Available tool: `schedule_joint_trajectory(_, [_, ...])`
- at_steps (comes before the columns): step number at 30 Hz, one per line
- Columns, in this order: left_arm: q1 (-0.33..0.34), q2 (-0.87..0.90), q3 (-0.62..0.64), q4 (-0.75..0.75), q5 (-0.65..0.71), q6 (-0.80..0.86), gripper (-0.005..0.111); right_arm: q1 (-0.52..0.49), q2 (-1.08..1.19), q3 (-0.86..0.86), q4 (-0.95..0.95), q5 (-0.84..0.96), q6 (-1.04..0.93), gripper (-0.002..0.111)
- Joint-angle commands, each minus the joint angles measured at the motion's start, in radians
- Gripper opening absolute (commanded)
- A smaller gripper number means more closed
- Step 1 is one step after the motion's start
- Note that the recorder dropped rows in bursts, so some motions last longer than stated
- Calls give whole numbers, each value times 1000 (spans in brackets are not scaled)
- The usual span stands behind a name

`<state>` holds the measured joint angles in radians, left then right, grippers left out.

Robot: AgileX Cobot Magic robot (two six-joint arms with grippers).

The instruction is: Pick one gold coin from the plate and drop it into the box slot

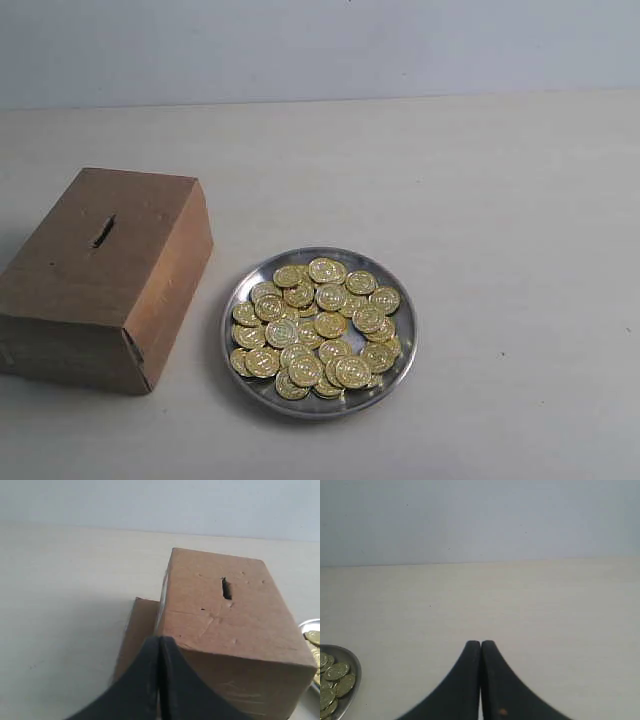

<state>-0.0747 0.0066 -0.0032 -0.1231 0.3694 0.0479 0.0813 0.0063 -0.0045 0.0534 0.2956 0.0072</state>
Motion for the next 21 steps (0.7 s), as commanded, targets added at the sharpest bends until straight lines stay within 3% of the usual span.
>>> schedule_joint_trajectory(1, [-7, -7, 3, 1, -71, 104, 1, 1, -6, 5, -7, -28, -7, 0])
schedule_joint_trajectory(6, [-7, -7, 3, -281, -227, 19, 1, 1, -6, 5, 147, -161, 118, 0])
schedule_joint_trajectory(11, [-7, -7, 3, -325, -329, 19, 1, 1, -6, 5, 315, -282, 162, 0])
schedule_joint_trajectory(21, [-7, -7, 3, -363, -348, -18, 1, 1, -6, 5, 359, -336, 345, 0])
